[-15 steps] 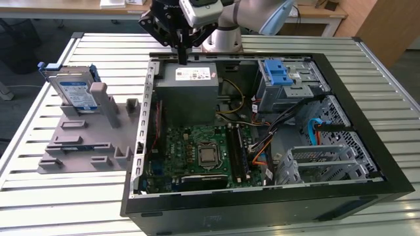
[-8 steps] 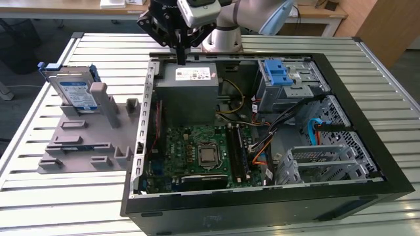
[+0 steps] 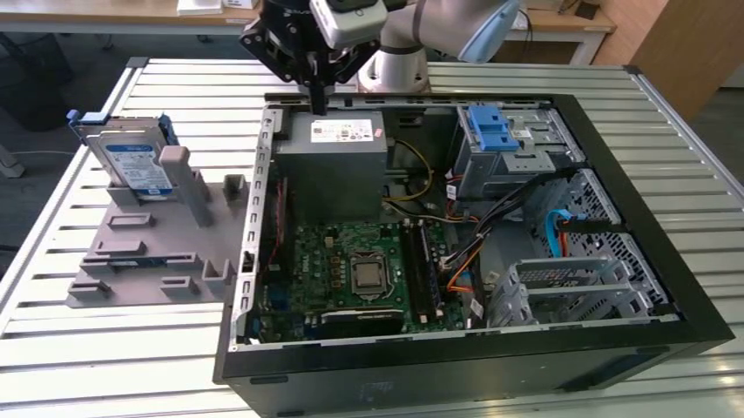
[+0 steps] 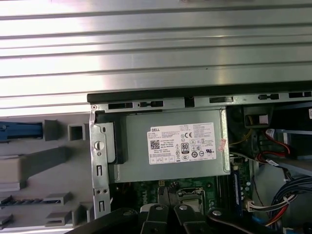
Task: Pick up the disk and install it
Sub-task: 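Reach for the disk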
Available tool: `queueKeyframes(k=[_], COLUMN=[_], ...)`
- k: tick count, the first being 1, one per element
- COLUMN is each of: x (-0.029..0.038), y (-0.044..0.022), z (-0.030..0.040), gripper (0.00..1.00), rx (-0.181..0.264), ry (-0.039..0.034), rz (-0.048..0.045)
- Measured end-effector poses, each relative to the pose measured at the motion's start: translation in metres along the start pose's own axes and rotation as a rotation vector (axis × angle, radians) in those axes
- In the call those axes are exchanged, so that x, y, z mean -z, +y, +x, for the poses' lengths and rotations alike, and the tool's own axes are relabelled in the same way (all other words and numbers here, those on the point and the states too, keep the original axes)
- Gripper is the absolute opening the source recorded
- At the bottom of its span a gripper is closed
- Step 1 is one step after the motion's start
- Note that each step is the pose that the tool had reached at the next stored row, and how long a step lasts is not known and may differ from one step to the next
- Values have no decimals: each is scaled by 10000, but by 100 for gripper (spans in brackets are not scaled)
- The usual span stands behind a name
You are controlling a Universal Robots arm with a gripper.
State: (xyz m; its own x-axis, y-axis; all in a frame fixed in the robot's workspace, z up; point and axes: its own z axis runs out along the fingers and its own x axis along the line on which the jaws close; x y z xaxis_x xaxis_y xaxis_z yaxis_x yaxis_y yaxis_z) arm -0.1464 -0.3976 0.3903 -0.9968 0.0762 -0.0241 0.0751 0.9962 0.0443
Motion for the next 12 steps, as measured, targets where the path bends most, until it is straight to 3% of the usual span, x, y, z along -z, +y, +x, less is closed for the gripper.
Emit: queueKeyframes(k=[12], x=[-4], y=[28], z=[140], gripper=[11], rx=[0], ry=[2], rz=[2])
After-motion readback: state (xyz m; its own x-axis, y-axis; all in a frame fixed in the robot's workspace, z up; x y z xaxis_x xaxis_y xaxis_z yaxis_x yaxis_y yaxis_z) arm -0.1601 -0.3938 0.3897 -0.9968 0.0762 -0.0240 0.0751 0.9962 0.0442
